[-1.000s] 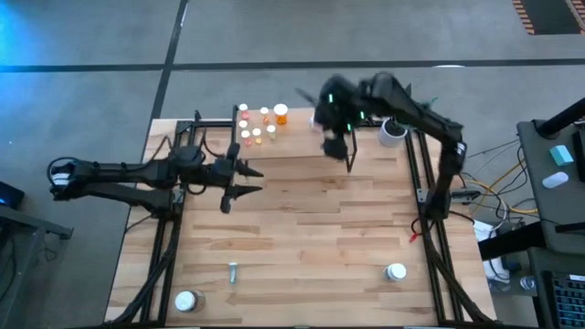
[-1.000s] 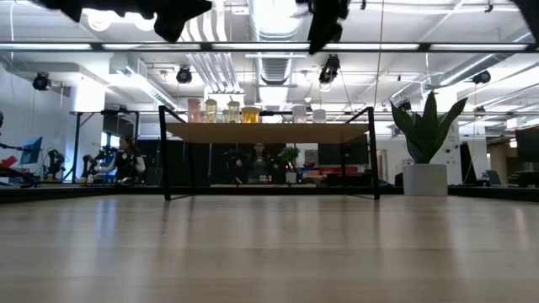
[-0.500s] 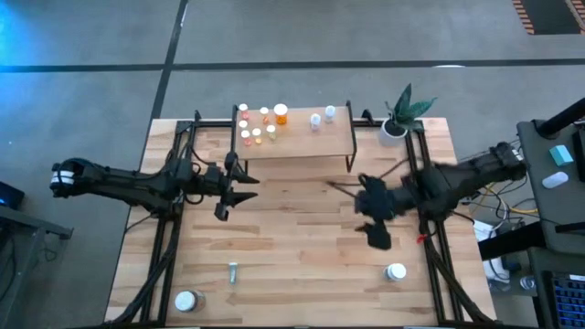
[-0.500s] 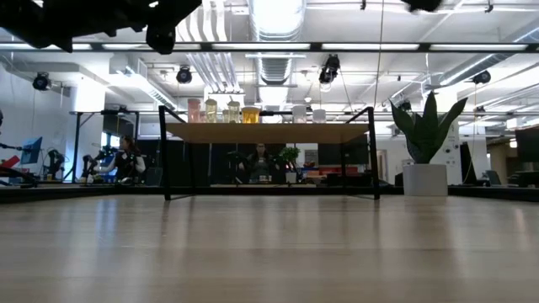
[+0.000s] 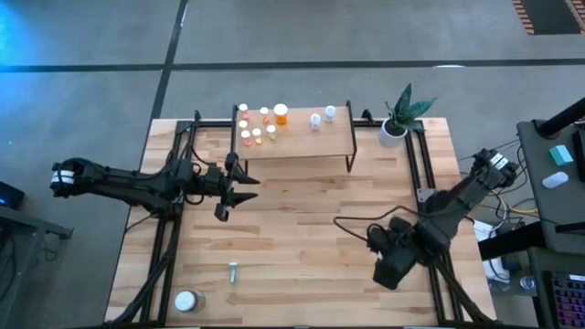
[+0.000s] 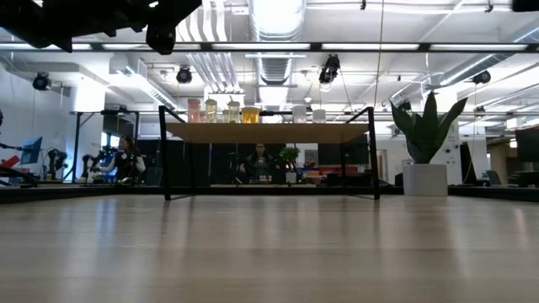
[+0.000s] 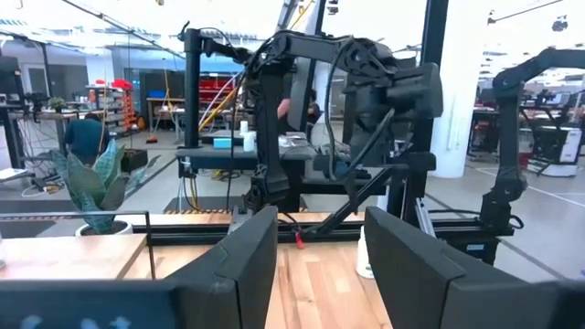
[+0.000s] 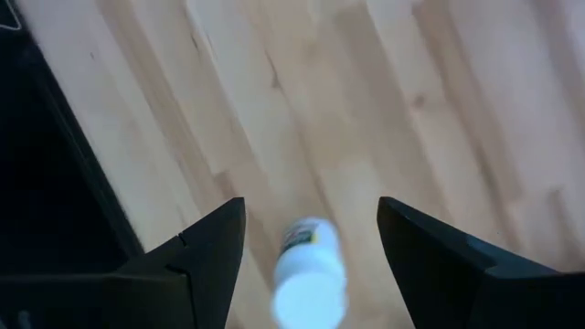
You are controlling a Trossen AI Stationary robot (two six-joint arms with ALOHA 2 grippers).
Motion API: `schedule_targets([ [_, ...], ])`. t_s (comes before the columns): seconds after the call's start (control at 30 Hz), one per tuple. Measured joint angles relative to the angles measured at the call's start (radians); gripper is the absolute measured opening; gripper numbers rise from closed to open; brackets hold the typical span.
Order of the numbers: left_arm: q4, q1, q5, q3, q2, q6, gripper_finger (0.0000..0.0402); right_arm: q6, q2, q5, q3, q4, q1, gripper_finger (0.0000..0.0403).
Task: Pick and place medicine bottles onto shelf by color
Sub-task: Put the white pill bottle on the shelf
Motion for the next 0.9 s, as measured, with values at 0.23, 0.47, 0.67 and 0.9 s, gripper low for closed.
schedule_targets([
  [0.23,-0.004,0.000,0.001,-0.008,0.000,0.002,0.0151,0.225,0.031,-0.033,0.000,-0.018,0.088,0.0249],
  [0.47,-0.006,0.000,0.001,-0.018,0.000,0.005,0.0151,0.417,0.022,-0.033,-0.005,-0.067,0.133,0.0302],
  [0.67,0.000,0.000,0.002,-0.006,0.000,0.034,0.0151,0.525,0.016,-0.053,-0.089,-0.035,0.202,0.0339],
  [0.9,0.000,0.000,0.002,-0.005,0.000,0.036,0.0151,0.622,-0.031,-0.041,-0.237,0.125,0.241,0.0327],
])
